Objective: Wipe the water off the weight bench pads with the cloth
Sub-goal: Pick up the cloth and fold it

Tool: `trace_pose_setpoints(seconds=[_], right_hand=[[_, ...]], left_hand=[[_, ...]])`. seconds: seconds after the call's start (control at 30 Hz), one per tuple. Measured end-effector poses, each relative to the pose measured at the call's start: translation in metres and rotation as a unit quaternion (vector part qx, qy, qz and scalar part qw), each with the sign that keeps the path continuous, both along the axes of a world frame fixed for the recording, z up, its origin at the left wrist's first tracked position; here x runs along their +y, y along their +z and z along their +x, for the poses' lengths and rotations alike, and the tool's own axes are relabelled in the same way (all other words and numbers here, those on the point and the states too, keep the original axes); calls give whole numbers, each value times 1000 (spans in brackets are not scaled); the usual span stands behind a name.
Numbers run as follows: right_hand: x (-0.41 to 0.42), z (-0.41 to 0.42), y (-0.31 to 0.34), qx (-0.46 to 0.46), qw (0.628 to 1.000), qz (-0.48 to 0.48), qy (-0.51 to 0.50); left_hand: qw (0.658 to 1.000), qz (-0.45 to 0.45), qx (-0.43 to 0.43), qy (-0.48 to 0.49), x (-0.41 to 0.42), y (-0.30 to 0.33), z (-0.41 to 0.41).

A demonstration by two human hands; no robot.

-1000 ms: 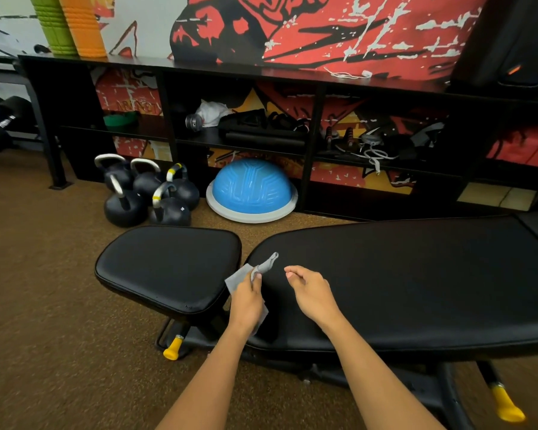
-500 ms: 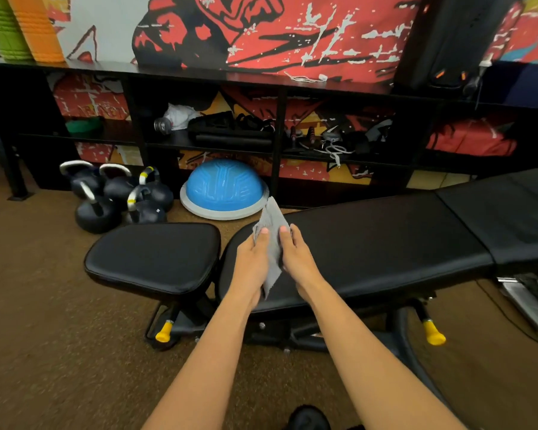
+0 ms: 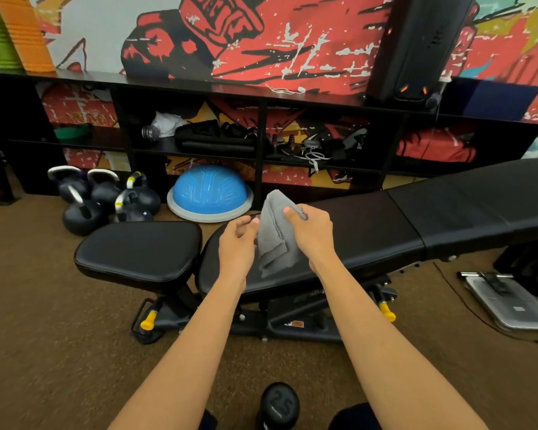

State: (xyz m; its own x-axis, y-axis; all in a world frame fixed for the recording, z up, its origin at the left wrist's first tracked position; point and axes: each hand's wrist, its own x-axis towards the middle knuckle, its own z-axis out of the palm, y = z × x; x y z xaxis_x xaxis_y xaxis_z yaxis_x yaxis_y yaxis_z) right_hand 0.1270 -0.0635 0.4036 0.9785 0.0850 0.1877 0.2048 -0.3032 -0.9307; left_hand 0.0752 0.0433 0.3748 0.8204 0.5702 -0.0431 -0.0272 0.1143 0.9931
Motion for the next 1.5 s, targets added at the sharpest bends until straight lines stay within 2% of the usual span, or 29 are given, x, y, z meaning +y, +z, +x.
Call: trace_pose_setpoints(seconds=[0.13,0.23,0.3,0.4,0.47,0.57,0.63,0.67,0.8,1.0,1.23,1.5], right_hand=[[-30,-4,6,-15,999,4,-38],[-51,-11,6,-29,998,5,-60],[-63,-17,5,-35,997,14,-70],[-81,-28,0,-1,996,48,-75],[-90,-32,-7,40,994,77,-65],[-97,-38,-23,106,988,109,-37],[-98,-43,-39,129,984,118,-25],[-98,-45,-47,137,983,121,-22],[-99,-52,-87,154,979,134,-13],[-96,-66,-179,208,971,111,-29],[-88,-75,-289,314,946,55,-57],[-80,-60,-370,355,930,-8,-93]], left_hand=[[991,94,-65,69,-44,-5,-29],[973,193,-126,26,-88,-13,-50],[970,208,-123,-24,-110,-21,-52],[989,119,-50,-71,-128,-28,-46],[996,-1,-4,-91,-130,-33,-43],[964,-227,28,-136,-125,-47,-42],[940,-309,28,-143,-117,-56,-44],[937,-319,23,-137,-113,-64,-45],[944,-316,15,-91,-92,-97,-49],[970,-212,114,-19,-78,-166,-63],[963,-121,239,4,-72,-254,-60],[947,-51,317,10,-70,-337,-42]])
